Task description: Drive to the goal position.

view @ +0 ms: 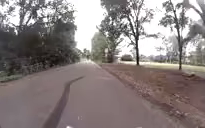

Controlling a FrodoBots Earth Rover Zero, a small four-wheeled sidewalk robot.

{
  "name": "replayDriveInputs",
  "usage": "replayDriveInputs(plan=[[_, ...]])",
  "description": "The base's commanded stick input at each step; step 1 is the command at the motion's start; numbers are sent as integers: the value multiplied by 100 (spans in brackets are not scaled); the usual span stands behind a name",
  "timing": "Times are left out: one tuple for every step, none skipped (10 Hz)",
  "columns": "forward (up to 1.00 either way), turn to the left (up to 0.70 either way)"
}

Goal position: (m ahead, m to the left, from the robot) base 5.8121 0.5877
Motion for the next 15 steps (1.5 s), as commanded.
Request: replayDriveInputs(plan=[[100, 0], [100, 0], [100, 0], [100, -1], [100, -1], [100, -1], [100, -2], [100, -2], [100, -2], [100, -3], [100, -3], [100, -4], [100, -8], [100, -11], [100, -13]])
